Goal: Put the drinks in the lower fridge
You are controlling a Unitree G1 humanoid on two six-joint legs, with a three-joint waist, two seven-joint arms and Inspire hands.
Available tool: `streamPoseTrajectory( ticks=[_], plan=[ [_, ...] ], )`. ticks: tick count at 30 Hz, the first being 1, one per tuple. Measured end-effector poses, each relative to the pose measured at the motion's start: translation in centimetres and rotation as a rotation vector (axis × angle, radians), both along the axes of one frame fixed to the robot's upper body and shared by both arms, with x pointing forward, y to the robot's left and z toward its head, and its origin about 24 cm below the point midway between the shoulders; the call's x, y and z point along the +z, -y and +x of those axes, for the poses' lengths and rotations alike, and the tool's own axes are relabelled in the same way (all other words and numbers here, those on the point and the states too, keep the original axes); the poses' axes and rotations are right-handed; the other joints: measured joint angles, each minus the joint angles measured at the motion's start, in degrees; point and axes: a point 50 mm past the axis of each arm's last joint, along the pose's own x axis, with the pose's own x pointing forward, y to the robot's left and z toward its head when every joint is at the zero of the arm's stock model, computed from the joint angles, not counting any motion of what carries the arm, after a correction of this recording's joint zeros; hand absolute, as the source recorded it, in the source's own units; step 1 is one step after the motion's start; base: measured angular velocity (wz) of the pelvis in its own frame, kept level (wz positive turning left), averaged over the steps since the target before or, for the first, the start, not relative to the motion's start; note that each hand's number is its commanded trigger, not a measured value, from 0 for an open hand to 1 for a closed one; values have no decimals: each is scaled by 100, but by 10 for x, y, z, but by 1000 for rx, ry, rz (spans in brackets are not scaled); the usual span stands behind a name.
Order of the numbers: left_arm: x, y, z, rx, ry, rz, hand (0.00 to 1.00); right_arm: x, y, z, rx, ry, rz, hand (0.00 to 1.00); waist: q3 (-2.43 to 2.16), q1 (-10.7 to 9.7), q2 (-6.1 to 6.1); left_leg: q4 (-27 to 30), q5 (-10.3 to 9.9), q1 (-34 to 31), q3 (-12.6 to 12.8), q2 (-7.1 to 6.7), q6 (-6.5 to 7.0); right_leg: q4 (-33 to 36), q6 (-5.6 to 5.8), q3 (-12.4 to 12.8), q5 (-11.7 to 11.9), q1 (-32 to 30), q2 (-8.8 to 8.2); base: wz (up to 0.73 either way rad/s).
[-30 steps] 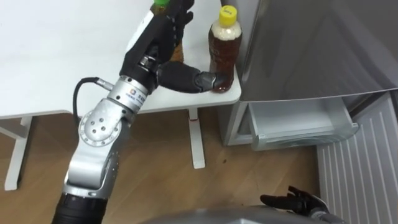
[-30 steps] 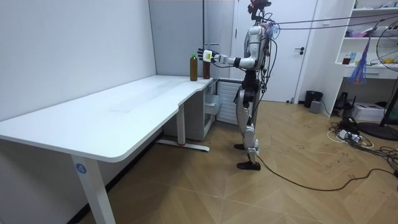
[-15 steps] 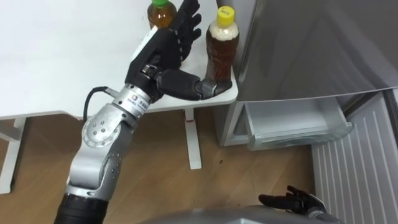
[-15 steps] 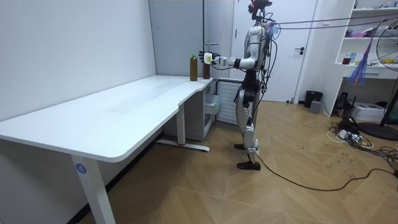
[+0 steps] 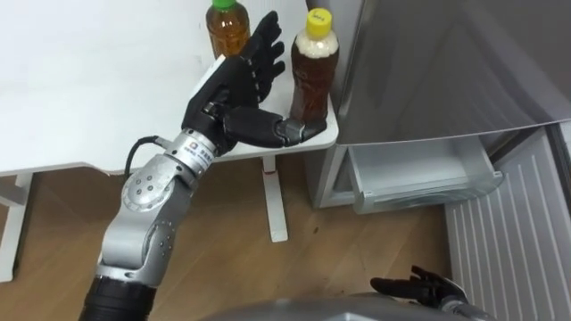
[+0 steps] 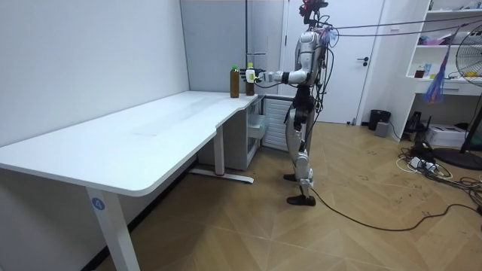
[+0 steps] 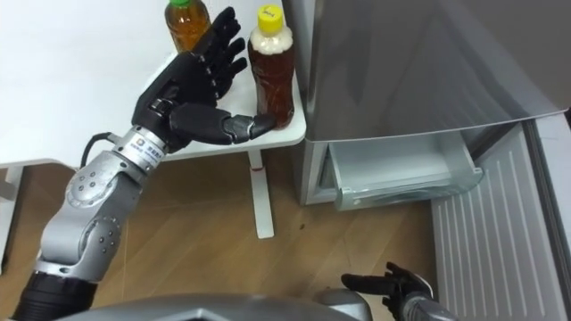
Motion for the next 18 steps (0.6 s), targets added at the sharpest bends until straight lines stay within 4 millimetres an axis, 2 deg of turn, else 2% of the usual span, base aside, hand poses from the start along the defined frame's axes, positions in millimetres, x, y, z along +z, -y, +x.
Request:
streamPoseTrajectory(
  ticks=[2, 12, 16, 18],
  plan=[
    [1, -1, 2, 3, 5, 2, 0, 0, 0, 2, 0, 0, 2, 0, 4, -59, 16, 0, 0, -4, 0, 1, 0, -4, 0, 2, 0, -4, 1, 0],
    [10, -4, 9, 19, 40, 13, 0, 0, 0, 2, 3, -6, 4, 0, 6, -63, 28, 2, 0, 8, 6, 0, 0, -8, 1, 8, -2, 3, 1, 0],
    [11, -7, 14, 32, 43, 35, 0, 0, 1, 2, 6, -7, 10, 0, 49, -65, 24, 0, 0, 17, 10, 0, 0, 3, 1, 15, -1, 2, 1, 0],
    [12, -8, 17, 34, 42, 44, 0, 0, 0, 2, 7, -8, 12, 0, 49, -71, 24, 0, 0, 19, 10, 1, 0, 5, 1, 16, -1, 3, 2, 0]
  ],
)
